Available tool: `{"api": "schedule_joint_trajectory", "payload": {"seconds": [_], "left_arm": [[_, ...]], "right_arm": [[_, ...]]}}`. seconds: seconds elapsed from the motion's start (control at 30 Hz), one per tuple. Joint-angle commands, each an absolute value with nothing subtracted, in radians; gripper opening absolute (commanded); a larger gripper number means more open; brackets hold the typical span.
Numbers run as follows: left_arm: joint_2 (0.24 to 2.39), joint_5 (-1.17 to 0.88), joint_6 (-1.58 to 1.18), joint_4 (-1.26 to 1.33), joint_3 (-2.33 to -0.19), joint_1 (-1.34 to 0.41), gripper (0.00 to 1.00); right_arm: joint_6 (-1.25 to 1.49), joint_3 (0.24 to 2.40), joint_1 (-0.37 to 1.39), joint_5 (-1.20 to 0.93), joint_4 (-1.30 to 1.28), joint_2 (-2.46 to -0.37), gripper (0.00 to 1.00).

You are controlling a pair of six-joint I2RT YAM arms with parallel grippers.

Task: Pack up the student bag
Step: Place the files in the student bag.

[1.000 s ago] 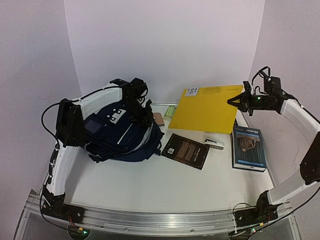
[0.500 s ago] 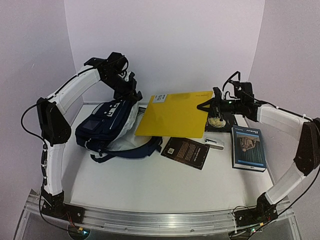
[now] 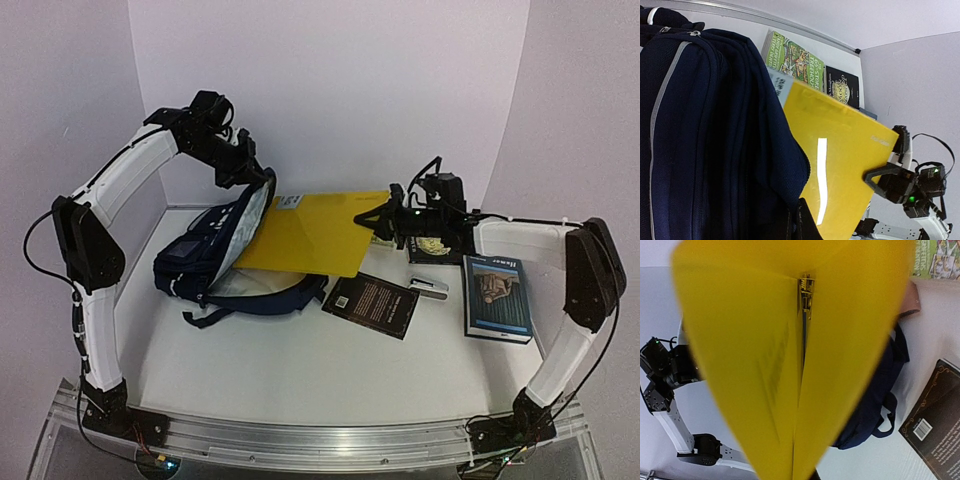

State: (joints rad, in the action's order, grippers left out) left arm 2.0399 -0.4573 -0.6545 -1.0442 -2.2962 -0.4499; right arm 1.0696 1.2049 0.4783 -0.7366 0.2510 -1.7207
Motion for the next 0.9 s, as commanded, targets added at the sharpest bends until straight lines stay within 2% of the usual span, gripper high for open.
{"api": "schedule_joint_trajectory", "payload": {"seconds": [0.0, 0.3, 0.87], "left_arm": [[1.955, -0.519, -0.722, -0.868, -2.371, -0.44, 0.0], [1.953, -0.587, -0.765, -0.784, -2.355, -0.437, 0.0], [1.868, -0.724, -0.759, -0.728, -2.224, -0.469, 0.0]], "right_arm": [[1.185, 1.277, 0.539, -0.7, 0.425, -1.782, 0.0], [1.317, 1.336, 0.626, -0.626, 0.564, -1.948, 0.0], [1.273, 1.707, 0.745, -0.597, 0.557, -2.297, 0.0]]}}
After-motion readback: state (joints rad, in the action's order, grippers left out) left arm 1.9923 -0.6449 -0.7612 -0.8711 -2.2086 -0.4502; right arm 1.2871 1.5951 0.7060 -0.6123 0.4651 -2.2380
